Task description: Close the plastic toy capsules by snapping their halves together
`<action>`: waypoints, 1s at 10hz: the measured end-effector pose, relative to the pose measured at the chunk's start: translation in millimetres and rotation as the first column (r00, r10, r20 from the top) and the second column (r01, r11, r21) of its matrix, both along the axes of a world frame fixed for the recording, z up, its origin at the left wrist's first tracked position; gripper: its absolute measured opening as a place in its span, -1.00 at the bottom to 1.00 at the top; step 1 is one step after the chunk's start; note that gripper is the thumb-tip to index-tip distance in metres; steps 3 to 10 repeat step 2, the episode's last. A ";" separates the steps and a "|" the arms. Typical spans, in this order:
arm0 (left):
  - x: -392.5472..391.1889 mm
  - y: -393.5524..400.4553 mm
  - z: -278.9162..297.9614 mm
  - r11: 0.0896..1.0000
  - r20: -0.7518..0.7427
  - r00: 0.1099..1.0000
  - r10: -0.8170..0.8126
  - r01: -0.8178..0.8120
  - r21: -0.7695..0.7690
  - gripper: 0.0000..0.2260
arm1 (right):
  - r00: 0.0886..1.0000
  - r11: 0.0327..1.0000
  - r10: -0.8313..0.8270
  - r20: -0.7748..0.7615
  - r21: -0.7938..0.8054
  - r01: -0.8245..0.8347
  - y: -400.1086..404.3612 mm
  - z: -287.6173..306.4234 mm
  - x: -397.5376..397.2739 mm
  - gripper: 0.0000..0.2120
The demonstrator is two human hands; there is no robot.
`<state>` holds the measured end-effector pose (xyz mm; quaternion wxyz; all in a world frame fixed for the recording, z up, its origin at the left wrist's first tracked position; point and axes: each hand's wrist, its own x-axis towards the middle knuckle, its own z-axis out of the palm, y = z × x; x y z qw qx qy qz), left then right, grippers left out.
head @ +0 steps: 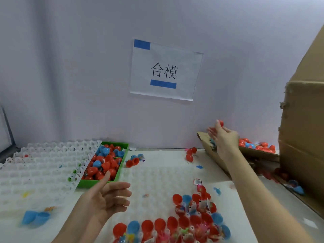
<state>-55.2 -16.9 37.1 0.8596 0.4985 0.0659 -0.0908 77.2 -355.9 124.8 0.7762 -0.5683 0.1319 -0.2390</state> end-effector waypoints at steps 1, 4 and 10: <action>2.3 -1.5 3.2 1.000 -0.031 0.999 0.014 -0.014 -0.002 -0.47 | 0.990 0.947 -0.129 -0.061 0.288 0.142 -35.1 7.5 19.1 -0.48; 5.6 0.0 5.8 0.999 -0.065 0.997 0.044 -0.044 -0.005 -0.46 | 0.997 0.809 -0.072 -0.016 0.584 0.068 -39.2 4.7 16.5 -0.51; 5.6 0.0 5.8 0.999 -0.065 0.997 0.044 -0.044 -0.005 -0.46 | 0.997 0.809 -0.072 -0.016 0.584 0.068 -39.2 4.7 16.5 -0.51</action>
